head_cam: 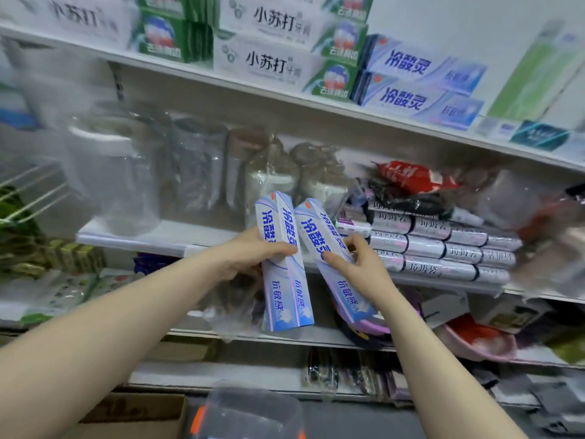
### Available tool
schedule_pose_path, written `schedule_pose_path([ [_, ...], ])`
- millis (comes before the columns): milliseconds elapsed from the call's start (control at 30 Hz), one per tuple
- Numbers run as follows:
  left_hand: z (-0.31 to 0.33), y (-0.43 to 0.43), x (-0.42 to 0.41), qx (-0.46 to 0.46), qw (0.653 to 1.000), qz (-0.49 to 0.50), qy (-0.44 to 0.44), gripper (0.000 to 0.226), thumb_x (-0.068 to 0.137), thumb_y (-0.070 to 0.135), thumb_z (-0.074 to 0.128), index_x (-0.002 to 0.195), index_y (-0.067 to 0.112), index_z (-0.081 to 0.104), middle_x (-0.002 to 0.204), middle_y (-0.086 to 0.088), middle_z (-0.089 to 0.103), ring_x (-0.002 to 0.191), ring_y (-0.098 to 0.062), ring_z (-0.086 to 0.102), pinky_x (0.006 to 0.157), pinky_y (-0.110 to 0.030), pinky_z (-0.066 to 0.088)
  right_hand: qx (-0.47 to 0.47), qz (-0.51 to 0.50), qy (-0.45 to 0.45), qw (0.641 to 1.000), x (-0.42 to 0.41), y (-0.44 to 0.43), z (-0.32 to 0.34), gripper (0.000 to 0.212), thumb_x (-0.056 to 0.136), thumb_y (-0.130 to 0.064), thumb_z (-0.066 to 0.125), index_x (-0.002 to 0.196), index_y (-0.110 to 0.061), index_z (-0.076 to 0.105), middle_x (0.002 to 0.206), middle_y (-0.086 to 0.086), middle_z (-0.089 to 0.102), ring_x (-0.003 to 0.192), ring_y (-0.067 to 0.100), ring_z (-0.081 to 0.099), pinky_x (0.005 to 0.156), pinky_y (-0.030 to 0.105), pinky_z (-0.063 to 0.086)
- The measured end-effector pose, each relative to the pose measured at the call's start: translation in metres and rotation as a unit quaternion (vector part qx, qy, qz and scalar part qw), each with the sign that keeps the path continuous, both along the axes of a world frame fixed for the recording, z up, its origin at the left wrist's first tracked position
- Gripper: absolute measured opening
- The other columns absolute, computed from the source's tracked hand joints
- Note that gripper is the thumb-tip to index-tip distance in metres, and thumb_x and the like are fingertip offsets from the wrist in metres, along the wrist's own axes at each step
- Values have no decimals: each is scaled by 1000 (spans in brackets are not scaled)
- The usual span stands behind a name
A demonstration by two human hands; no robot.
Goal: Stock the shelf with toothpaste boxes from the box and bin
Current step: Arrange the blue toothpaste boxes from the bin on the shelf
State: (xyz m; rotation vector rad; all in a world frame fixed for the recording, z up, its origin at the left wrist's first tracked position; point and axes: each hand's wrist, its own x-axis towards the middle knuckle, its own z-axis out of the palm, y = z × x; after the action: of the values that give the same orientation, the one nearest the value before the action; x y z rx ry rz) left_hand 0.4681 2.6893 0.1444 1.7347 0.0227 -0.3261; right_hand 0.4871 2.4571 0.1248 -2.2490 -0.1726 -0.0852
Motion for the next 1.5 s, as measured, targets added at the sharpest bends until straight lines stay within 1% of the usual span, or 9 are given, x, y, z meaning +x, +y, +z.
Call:
schedule_pose_path([
  [167, 52, 2, 7, -15, 998, -8, -66, 20, 84, 26, 72, 103, 21, 65, 97, 0, 74, 87, -18, 71, 72, -32, 59, 20, -14, -33, 999, 6, 0, 47, 38, 74, -52, 75, 87, -25, 52, 89, -4, 68, 75, 16, 64, 71, 37, 50],
  [500, 149, 3, 17, -17, 986, -1, -167, 25, 83, 29, 73, 107, 23, 66, 101, 0, 75, 95, -21, 71, 86, -44, 57, 14, -32, -152, 988, 5, -7, 149, 28, 81, -43, 75, 91, -21, 61, 86, -9, 67, 67, 3, 58, 63, 26, 45],
  [667, 186, -9, 30, -44, 980, 21, -194, 33, 82, 32, 73, 114, 25, 65, 100, 2, 75, 91, -18, 71, 81, -39, 58, -55, -36, -204, 977, 21, -29, 203, 23, 81, -42, 74, 95, -26, 67, 89, -14, 68, 78, 7, 62, 71, 29, 47],
  [767, 206, -17, 38, -68, 977, 55, -195, 35, 82, 33, 73, 113, 20, 65, 101, 0, 75, 89, -19, 71, 78, -37, 59, -79, -29, -232, 969, 35, -43, 232, 20, 82, -43, 74, 94, -27, 69, 84, -15, 67, 70, 2, 57, 64, 26, 43],
  [900, 235, -35, 51, -106, 965, 88, -224, 19, 85, 27, 71, 102, 20, 66, 82, 3, 74, 63, -10, 71, 49, -23, 54, -117, -30, -288, 950, 60, -62, 278, 13, 83, -41, 73, 87, -29, 68, 73, -12, 64, 62, 6, 52, 58, 26, 39],
  [1000, 253, -49, 63, -121, 957, 108, -242, 20, 86, 27, 71, 104, 19, 66, 86, 0, 75, 69, -15, 72, 55, -27, 59, -178, -29, -319, 930, 83, -70, 310, 18, 84, -37, 72, 86, -19, 68, 69, 0, 62, 62, 16, 51, 58, 29, 38],
  [1133, 266, -67, 80, -129, 950, 124, -255, 19, 87, 29, 70, 101, 17, 67, 87, -3, 76, 72, -20, 73, 63, -33, 61, -277, -49, -345, 895, 128, -77, 341, 24, 84, -35, 67, 87, -11, 64, 81, 11, 60, 79, 33, 56, 66, 38, 44],
  [1400, 261, -87, 111, -121, 941, 184, -258, 32, 83, 32, 72, 109, 14, 67, 91, -6, 76, 77, -25, 73, 69, -38, 60, -387, 3, -305, 870, 221, -76, 367, 16, 89, -35, 59, 90, -19, 57, 88, 10, 61, 93, 32, 52, 67, 34, 38],
  [1500, 258, -94, 118, -124, 934, 211, -261, 34, 82, 32, 73, 110, 13, 67, 93, -7, 76, 82, -27, 73, 73, -42, 60, -388, 41, -264, 882, 247, -74, 361, 37, 94, -36, 54, 129, -25, 60, 124, 12, 65, 113, 34, 54, 92, 39, 48],
])
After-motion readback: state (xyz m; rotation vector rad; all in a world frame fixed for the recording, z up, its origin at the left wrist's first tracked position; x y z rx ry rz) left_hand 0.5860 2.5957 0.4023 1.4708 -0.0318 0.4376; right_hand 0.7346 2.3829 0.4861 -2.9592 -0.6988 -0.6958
